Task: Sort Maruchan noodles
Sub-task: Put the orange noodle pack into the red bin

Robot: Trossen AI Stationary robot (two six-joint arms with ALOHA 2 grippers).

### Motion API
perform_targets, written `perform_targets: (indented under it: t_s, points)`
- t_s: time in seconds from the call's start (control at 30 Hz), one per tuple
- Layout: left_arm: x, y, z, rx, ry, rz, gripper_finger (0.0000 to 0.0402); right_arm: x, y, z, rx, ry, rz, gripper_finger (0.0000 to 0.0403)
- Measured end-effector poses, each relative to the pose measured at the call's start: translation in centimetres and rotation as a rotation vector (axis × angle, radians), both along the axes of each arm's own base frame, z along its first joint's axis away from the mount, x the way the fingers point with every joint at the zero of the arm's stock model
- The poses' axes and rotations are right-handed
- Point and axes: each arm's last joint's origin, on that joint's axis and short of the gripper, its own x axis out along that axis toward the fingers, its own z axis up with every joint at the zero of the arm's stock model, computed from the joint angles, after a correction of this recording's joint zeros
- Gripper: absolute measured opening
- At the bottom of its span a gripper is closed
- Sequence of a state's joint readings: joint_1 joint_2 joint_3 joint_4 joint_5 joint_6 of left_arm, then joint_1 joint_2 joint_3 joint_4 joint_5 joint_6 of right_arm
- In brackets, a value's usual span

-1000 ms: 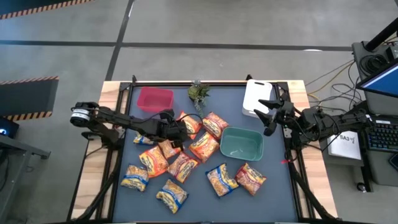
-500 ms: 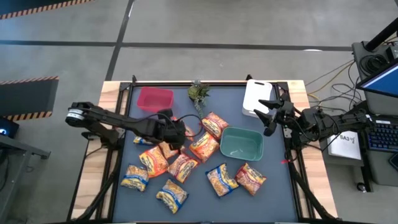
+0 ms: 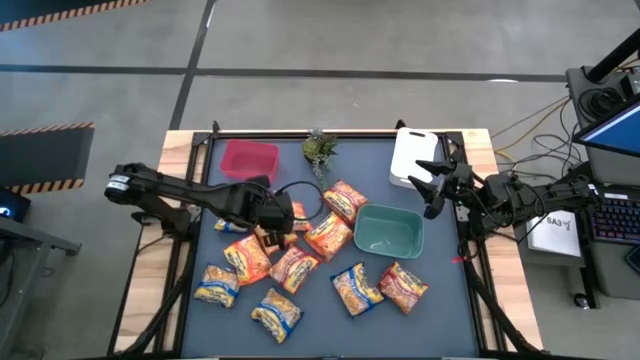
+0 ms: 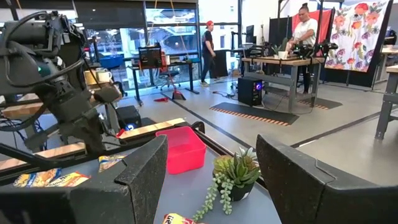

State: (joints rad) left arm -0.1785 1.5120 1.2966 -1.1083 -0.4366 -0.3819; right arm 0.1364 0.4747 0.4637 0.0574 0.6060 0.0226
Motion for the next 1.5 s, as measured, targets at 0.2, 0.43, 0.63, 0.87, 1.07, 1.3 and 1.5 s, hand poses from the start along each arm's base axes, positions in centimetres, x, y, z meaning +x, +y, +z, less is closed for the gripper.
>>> perform_targets:
  t_s: [0.2, 0.43, 0.63, 0.87, 1.07, 1.3, 1.5]
  points:
    - [0.5, -0.3, -1.7, -0.038, -0.007, -0.009, 0.0, 0.0, 0.0, 0.0, 0.0, 0.0, 0.0, 0.0233]
    - [1.0, -0.4, -2.4, -0.043, -0.039, -0.015, 0.0042, 0.0, 0.0, 0.0, 0.0, 0.0, 0.0, 0.0233]
    - [1.0, -0.4, -2.3, -0.045, -0.044, -0.009, 0.0136, 0.0, 0.0, 0.0, 0.0, 0.001, 0.0, 0.0233]
    - [2.3, -0.9, -3.1, -0.035, -0.081, -0.051, 0.0266, 0.0, 0.0, 0.0, 0.0, 0.0, 0.0, 0.0233]
    - [3.9, -1.4, -5.8, -0.005, -0.005, -0.114, 0.0288, 0.0, 0.0, 0.0, 0.0, 0.001, 0.0, 0.0233]
    - [5.0, -1.4, -8.3, 0.025, 0.081, -0.145, 0.0272, 0.0, 0.0, 0.0, 0.0, 0.002, 0.0, 0.0233]
    - [5.5, -1.1, -10.0, 0.121, 0.129, -0.129, 0.0268, 0.0, 0.0, 0.0, 0.001, 0.001, 0.001, 0.0233]
